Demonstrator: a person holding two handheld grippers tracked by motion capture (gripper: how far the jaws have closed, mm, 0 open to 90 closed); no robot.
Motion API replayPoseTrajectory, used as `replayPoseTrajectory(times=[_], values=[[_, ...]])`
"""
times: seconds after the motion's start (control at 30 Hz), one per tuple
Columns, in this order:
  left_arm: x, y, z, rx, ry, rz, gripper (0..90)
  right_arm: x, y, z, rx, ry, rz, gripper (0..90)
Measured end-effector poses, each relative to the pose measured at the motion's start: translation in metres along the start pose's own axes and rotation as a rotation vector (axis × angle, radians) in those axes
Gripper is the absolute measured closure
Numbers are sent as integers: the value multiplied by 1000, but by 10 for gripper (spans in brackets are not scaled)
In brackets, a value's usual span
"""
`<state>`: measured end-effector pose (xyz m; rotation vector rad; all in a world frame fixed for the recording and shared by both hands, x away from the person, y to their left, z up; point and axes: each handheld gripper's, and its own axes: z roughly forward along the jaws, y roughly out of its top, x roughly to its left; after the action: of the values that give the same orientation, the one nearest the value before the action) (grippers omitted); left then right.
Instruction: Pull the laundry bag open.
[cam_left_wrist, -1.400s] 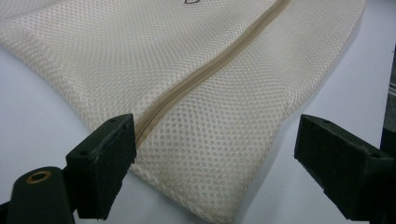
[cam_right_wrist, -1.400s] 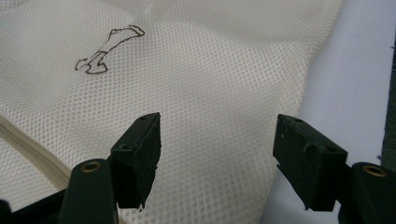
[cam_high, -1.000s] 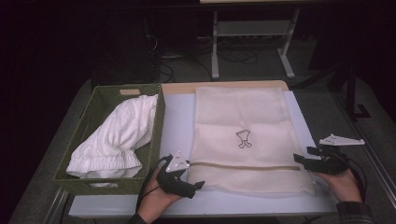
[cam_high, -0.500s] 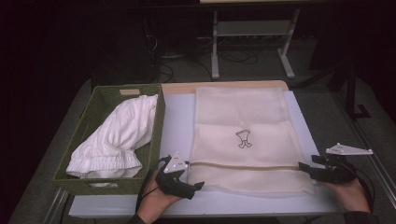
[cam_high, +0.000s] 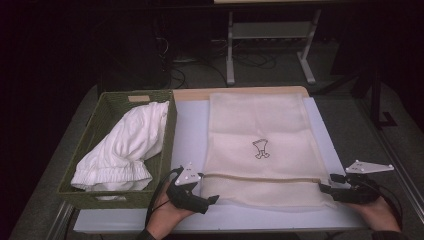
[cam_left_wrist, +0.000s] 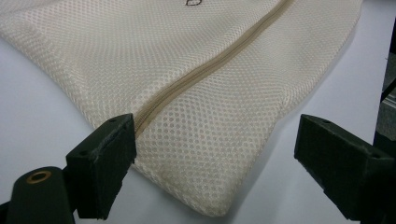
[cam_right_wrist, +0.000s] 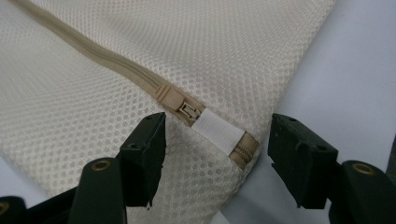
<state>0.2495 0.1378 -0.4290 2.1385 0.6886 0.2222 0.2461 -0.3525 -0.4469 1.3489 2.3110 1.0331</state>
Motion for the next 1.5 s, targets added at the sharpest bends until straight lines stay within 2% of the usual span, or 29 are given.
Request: replayPoseTrajectory(times=[0.13,0.2,0.3,0.43,0.6,0.8,0.97,1.03,1.17,1.5], values=[[0,0,0,-1,1,0,122,0,-3,1,8,-1,-37,415],[0,1,1,1,1,0,122,0,-5,3,27,-10,-51,430],[1,1,1,5,1,-2,121,2,-6,3,24,-28,-84,458],[1,1,2,5,1,-1,122,3,-6,4,17,-33,-84,521],[1,1,2,7,2,-2,121,2,-6,4,7,-32,-70,680],[1,1,3,7,-1,-4,122,0,-6,6,-12,2,-43,822],[2,1,3,7,-6,-4,122,-2,-5,6,-13,16,-28,832],[2,1,3,7,-7,-4,122,-1,-4,4,-23,16,-33,832],[2,2,3,1,-7,-11,122,-2,-3,-2,-61,34,-13,832],[-1,6,5,-3,-25,-13,127,3,3,-11,-116,35,-39,832]])
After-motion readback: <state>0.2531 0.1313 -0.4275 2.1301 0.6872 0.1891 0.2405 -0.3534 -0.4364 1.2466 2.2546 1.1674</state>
